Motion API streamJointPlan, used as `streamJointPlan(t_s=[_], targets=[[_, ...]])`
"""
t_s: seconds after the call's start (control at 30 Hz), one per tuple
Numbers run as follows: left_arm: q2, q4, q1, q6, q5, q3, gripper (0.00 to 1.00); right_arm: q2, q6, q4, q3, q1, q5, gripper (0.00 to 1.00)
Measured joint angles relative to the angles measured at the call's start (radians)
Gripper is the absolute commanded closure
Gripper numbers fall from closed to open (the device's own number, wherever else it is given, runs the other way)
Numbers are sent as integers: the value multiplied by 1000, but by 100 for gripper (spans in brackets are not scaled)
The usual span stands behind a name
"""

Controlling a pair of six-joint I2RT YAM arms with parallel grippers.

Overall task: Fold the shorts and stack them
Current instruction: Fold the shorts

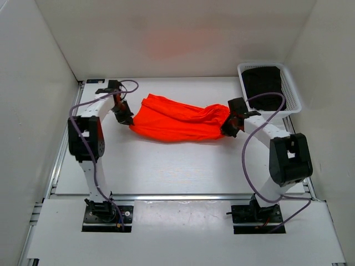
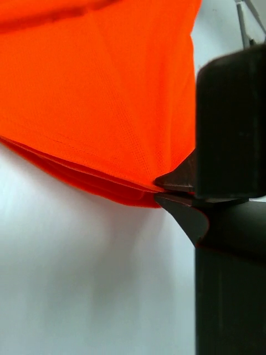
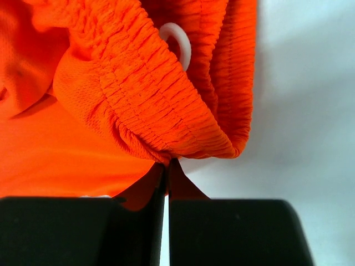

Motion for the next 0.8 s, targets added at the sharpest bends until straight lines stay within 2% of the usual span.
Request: streamJointPlan(t_s=[0.17, 0.37, 0.4, 0.43, 0.47, 0.5, 0.53, 0.57, 0.63, 0.67, 0.7, 0.73, 0.8], targets=[[-272, 31, 69, -2, -2, -240, 90, -145, 3, -20, -111, 74, 7, 100], [-521, 42, 50, -23, 16, -578, 90, -321, 40, -62, -319, 136, 13, 100], [-559, 32, 42, -35, 21, -632, 78, -357, 49, -74, -356, 150, 13, 87], [-591, 20, 34, -42, 27, -671, 59, -398, 61, -92, -392, 163, 14, 79], [-626, 3, 26, -55, 37, -703, 26, -439, 66, -115, -423, 178, 13, 69], [-648, -11, 21, -53, 49, -712, 19, -468, 75, -134, -441, 187, 14, 59], [-667, -23, 14, -63, 63, -711, 17, -493, 81, -157, -453, 195, 16, 44], [-680, -30, 11, -67, 70, -701, 17, -515, 84, -180, -458, 202, 22, 37], [-682, -51, 7, -69, 60, -649, 20, -552, 79, -214, -457, 210, 45, 33], [-676, -59, 6, -68, 49, -612, 30, -570, 74, -233, -451, 212, 58, 33], [-666, -68, 6, -64, 38, -568, 46, -583, 64, -252, -437, 214, 74, 32], [-652, -66, 6, -66, 22, -526, 55, -591, 56, -267, -419, 214, 90, 32], [-607, -65, 6, -54, -8, -436, 58, -583, 29, -290, -360, 214, 127, 33]])
